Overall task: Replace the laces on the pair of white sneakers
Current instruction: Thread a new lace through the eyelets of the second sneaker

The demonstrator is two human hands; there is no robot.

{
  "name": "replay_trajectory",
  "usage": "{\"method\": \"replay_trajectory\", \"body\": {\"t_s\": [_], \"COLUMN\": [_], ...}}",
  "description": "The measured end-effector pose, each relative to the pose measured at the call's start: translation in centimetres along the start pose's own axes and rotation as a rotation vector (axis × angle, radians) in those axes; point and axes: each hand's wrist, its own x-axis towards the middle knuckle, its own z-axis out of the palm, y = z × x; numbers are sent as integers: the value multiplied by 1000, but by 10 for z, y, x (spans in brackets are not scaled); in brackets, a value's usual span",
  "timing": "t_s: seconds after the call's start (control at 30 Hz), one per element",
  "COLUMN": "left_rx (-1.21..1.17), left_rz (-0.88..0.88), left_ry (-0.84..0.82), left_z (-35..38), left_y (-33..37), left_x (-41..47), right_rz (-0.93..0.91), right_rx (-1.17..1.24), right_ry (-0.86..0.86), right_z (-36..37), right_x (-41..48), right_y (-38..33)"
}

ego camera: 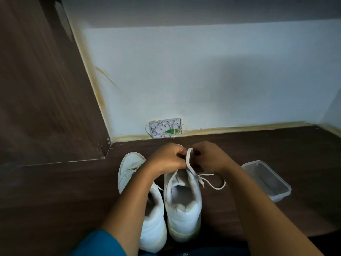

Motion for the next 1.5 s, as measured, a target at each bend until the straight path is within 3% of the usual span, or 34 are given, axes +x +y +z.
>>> {"method": "replay_trajectory", "body": {"t_s": [0.13, 0.3, 0.43, 0.53, 0.6, 0.8, 0.93, 1.03, 1.13, 1.37, 1.5], "left_rx": [161, 139, 139, 197, 194, 192, 266, 382, 475, 406, 351], "left_rz": [-30, 5, 11, -38, -73, -119, -116, -90, -86, -136, -123], "left_ry": [-19, -42, -115, -132, -141, -103, -77, -68, -84, -73, -4], "left_z": [6, 1, -11, -15, -16, -17, -18, -14, -11, -13, -10], "left_y": [2, 0, -7, -11, -11, -13, -8, -1, 4, 1, -1], "left_x": [3, 3, 0, -1, -1, -3, -7, -8, -8, -6, -6], "right_rz": [92, 122, 122, 161, 130, 74, -36, -41, 30, 259, 313], "right_rx": [231, 217, -229, -474, -514, -451, -500, -541, -423, 452, 466], "right_ry": [-5, -106, -286, -149, -18, 148, -63, -85, -124, -9, -31], "right_z": [-5, -12, -21, -18, -16, -6, 10, 13, 7, -10, -14], "right_x": [-2, -3, -7, -3, -1, 6, 10, 11, 10, -1, -1], "right_y": [4, 1, 1, 4, 4, -1, -6, -6, -7, -3, -6]}}
